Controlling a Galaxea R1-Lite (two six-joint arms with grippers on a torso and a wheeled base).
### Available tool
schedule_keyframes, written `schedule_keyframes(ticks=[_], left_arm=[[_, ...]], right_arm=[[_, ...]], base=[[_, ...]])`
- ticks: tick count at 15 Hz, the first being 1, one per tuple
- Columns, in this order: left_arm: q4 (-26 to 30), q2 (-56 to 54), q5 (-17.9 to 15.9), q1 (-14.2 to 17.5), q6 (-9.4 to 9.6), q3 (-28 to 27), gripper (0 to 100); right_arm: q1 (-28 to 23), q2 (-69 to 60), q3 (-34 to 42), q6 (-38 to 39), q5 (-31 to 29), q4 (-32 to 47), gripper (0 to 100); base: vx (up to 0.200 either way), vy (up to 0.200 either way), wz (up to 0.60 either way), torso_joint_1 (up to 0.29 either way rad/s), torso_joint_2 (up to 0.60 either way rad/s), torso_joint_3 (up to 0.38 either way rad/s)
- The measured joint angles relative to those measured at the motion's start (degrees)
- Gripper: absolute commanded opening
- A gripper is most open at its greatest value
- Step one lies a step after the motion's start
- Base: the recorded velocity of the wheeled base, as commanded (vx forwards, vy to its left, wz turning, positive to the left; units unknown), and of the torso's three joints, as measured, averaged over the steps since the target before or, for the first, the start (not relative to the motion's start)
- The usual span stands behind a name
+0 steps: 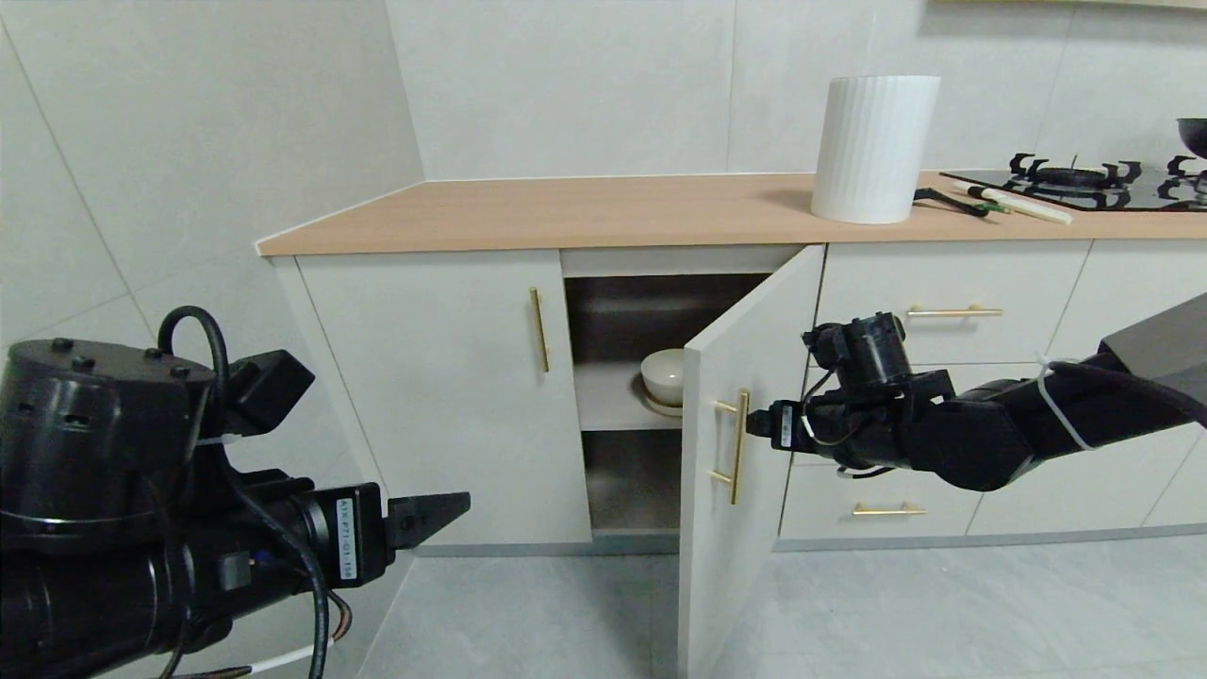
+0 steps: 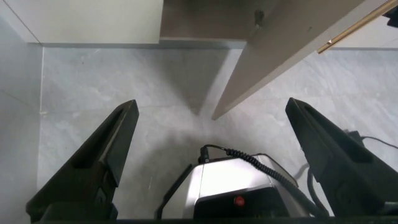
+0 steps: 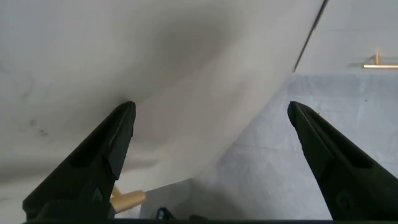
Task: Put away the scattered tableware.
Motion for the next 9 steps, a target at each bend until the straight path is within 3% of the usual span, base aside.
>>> schedule_keyframes(ticks=[1, 9], left_arm=[[0.0, 0.0, 0.0, 0.0, 0.0, 0.0, 100], [0.0, 0.4, -0.1, 0.0, -0.07, 0.0, 100]], right_arm=[[0.0, 0.4, 0.0, 0.1, -0.1, -0.2, 100], [0.1, 1.7, -0.6, 3.5, 0.0, -3.0, 100]], base=[[0.0, 0.0, 0.0, 0.0, 0.0, 0.0], [0.2, 0.0, 0.0, 0.0, 0.0, 0.007]])
